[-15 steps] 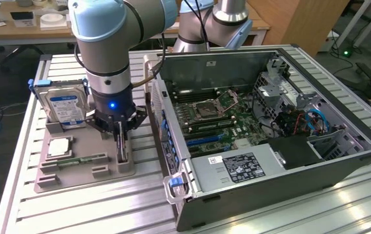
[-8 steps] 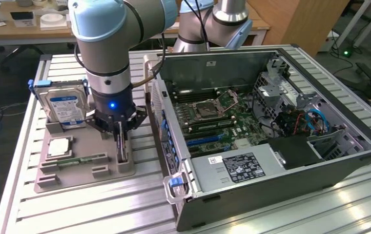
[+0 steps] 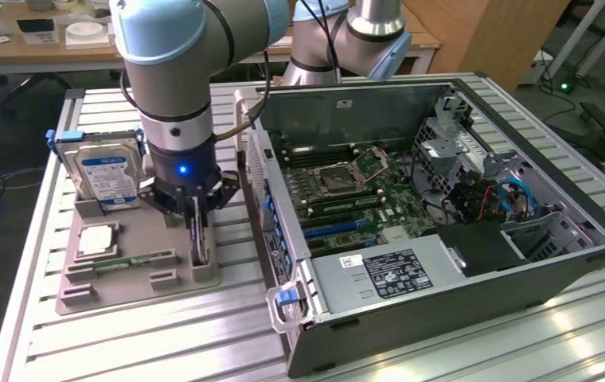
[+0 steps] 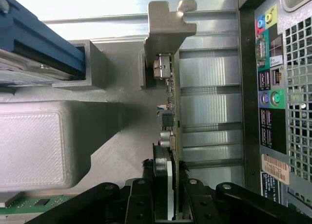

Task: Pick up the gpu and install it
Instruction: 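Pick up the gpu and move the gpu toward the slot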

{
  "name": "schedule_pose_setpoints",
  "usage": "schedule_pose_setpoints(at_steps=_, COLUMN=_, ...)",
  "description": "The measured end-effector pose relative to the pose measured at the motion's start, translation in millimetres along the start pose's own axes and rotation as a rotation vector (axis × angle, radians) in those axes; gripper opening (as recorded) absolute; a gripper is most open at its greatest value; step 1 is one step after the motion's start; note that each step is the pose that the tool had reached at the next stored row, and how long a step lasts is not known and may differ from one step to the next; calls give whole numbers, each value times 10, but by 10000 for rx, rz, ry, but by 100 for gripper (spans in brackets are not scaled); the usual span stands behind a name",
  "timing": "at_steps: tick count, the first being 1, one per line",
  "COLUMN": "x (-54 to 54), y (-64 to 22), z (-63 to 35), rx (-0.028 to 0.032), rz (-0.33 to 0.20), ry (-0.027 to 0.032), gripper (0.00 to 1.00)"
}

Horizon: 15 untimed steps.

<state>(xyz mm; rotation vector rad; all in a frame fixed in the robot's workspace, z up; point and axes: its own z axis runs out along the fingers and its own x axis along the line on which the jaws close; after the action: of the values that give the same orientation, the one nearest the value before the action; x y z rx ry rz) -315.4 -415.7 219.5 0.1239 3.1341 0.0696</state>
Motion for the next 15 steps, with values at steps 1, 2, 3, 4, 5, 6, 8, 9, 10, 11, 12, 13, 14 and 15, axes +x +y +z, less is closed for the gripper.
schedule_pose_setpoints(at_steps=1, x=1, y=1, z=-21, rx=-12, rz=1, ry=2, gripper=28)
schedule_pose_setpoints(at_steps=2, x=0, y=2, z=-45, rx=-30, rz=0, ry=3, gripper=28)
schedule_pose_setpoints(at_steps=3, x=0, y=3, z=-72, rx=-47, rz=0, ry=5, gripper=28)
schedule_pose_setpoints(at_steps=4, x=1, y=5, z=-102, rx=-61, rz=1, ry=6, gripper=28)
schedule_pose_setpoints(at_steps=5, x=1, y=6, z=-136, rx=-64, rz=1, ry=6, gripper=28)
schedule_pose_setpoints(at_steps=6, x=3, y=8, z=-180, rx=-67, rz=1, ry=6, gripper=28)
schedule_pose_setpoints(at_steps=8, x=4, y=11, z=-258, rx=-69, rz=-1, ry=6, gripper=28)
schedule_pose_setpoints(at_steps=9, x=4, y=12, z=-298, rx=-68, rz=0, ry=6, gripper=28)
schedule_pose_setpoints(at_steps=10, x=4, y=15, z=-343, rx=-69, rz=1, ry=7, gripper=28)
schedule_pose_setpoints(at_steps=11, x=4, y=17, z=-387, rx=-69, rz=1, ry=6, gripper=28)
schedule_pose_setpoints(at_steps=12, x=4, y=19, z=-428, rx=-70, rz=1, ry=6, gripper=28)
schedule_pose_setpoints(at_steps=13, x=4, y=21, z=-470, rx=-70, rz=1, ry=7, gripper=28)
schedule_pose_setpoints(at_steps=14, x=4, y=22, z=-510, rx=-70, rz=1, ry=7, gripper=28)
schedule_pose_setpoints(at_steps=15, x=4, y=24, z=-551, rx=-70, rz=1, ry=6, gripper=28)
